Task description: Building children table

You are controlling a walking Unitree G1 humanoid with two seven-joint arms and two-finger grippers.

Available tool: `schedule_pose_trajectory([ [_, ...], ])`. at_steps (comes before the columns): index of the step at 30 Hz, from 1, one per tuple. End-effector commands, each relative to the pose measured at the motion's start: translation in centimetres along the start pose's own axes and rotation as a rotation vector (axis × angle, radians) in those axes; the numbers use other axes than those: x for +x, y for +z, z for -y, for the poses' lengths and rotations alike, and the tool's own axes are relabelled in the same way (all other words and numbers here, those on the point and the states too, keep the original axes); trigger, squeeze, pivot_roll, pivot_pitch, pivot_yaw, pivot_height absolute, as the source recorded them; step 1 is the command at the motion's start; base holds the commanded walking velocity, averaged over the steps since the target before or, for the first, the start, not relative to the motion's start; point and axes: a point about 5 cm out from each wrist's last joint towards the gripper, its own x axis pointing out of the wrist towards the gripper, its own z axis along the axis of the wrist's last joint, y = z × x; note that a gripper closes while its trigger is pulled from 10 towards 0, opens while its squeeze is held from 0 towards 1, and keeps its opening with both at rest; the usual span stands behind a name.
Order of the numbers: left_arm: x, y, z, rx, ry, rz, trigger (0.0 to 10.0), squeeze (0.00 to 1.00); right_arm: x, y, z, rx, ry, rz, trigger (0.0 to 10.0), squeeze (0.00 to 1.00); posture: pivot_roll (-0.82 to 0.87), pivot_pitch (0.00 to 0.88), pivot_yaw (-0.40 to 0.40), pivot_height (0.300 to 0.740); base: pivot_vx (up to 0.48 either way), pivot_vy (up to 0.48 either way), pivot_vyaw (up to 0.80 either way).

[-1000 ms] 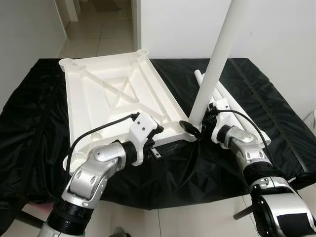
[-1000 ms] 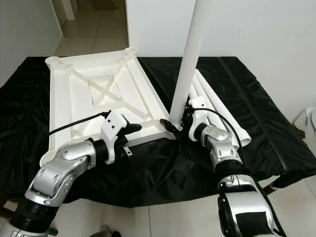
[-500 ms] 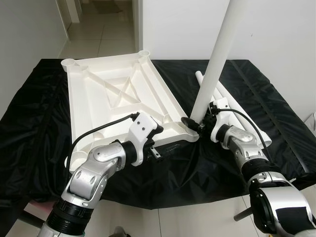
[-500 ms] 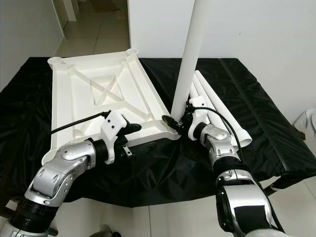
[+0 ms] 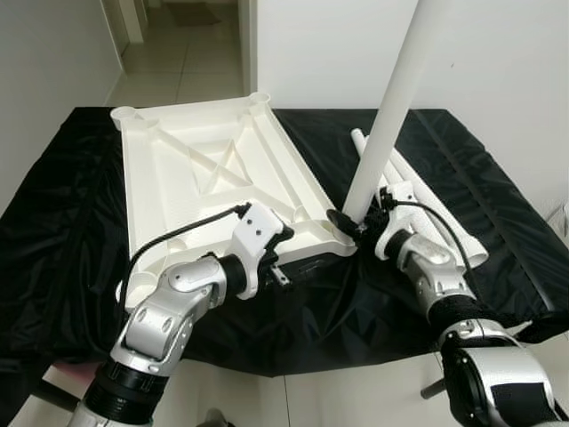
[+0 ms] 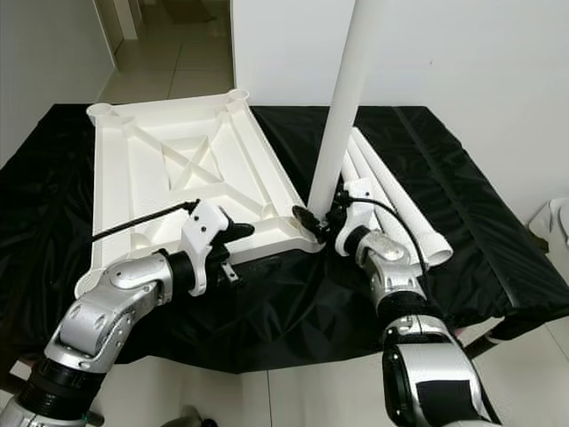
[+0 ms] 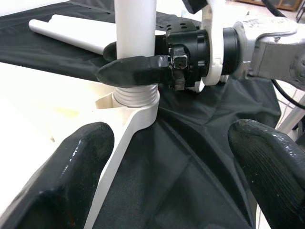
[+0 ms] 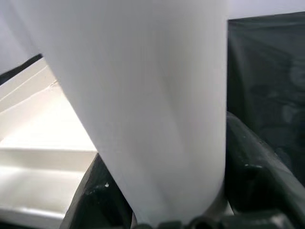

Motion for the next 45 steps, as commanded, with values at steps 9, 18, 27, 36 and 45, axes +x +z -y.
schedule_pose_trajectory([
  [9,-0.2,0.0,0.0,0.001,0.037,0.003,10.0,0.00,1.0,0.1,-2.9,0.091,-0.219,0.024,0.0,0.00,-0.03,0.031,-0.005,0.740,0.000,0.000,0.00],
  [18,0.0,0.0,0.0,0.001,0.032,0.006,10.0,0.00,1.3,0.2,-3.8,0.102,-0.502,-0.004,0.0,0.00,-0.03,0.031,0.001,0.740,0.000,0.000,0.00],
  [27,0.0,0.1,-0.1,0.005,0.034,0.007,10.0,0.00,0.9,0.4,-4.9,0.131,-0.606,-0.032,0.0,0.00,-0.03,0.032,0.004,0.740,0.000,0.000,0.00],
  [36,0.0,0.1,-0.1,0.004,0.036,0.011,10.0,0.00,0.4,1.1,-3.6,0.113,-0.593,-0.009,10.0,1.00,-0.03,0.034,-0.002,0.740,0.000,0.000,0.00],
  [45,0.0,0.1,-0.1,0.008,0.040,0.012,10.0,0.00,0.0,1.6,-2.2,0.114,-0.447,0.024,10.0,1.00,-0.03,0.031,-0.004,0.740,0.000,0.000,0.00],
])
